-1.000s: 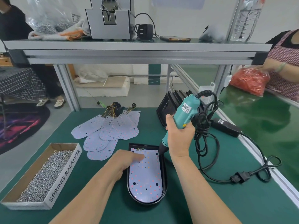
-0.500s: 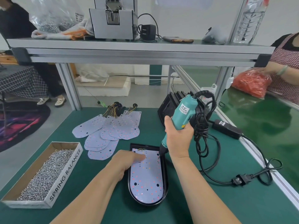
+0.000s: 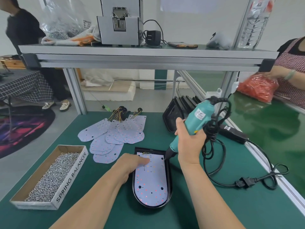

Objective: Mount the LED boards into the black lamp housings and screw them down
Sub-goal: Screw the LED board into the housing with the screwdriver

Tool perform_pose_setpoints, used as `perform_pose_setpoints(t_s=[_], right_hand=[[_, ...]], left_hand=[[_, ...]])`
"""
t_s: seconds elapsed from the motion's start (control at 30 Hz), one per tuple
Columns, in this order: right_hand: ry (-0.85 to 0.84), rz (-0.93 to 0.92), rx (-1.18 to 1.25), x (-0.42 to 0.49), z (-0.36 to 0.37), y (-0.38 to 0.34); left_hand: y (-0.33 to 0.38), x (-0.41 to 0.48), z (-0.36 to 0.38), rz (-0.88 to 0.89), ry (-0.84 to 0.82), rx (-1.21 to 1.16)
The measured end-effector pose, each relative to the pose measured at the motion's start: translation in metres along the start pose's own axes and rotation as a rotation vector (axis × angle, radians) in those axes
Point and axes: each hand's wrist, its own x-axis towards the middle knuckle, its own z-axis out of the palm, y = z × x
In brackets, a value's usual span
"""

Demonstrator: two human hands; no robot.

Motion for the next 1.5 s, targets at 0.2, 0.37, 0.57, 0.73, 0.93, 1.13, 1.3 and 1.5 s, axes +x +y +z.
perform_pose_setpoints(t_s=[0.2,0.37,0.57,0.73,0.93,1.13,1.3,1.5], right_hand=[[0.045,-0.031,0.048,-0.002,-0.014,-0.019],[0.149,0.059,0.087,-0.013,-0.027,-0.016],[0.203,0.102,0.133,-0.018,-0.029,-0.026],[0.207,0.14,0.221,-0.028,-0.025,-0.041],[0.22,0.146,0.355,-0.04,-0.016,-0.062],[0.217,0.165,0.386,-0.049,-0.01,-0.072],[0.215,0.196,0.34,-0.055,-0.007,-0.072],[0.23,0.198,0.308,-0.056,-0.006,-0.071]], left_hand=[[-0.001,-0.01,-0.005,0.017,-0.012,0.018],[-0.004,-0.025,-0.013,0.09,0.055,0.105],[-0.01,-0.036,-0.035,0.024,0.062,-0.658],[-0.012,-0.066,-0.032,0.067,-0.211,-0.912],[-0.014,-0.092,-0.017,0.088,-0.342,-0.872],[-0.017,-0.1,-0.008,-0.033,-0.324,-0.844],[-0.022,-0.101,-0.008,-0.127,-0.428,-0.942],[-0.027,-0.101,-0.012,-0.091,-0.501,-1.001]])
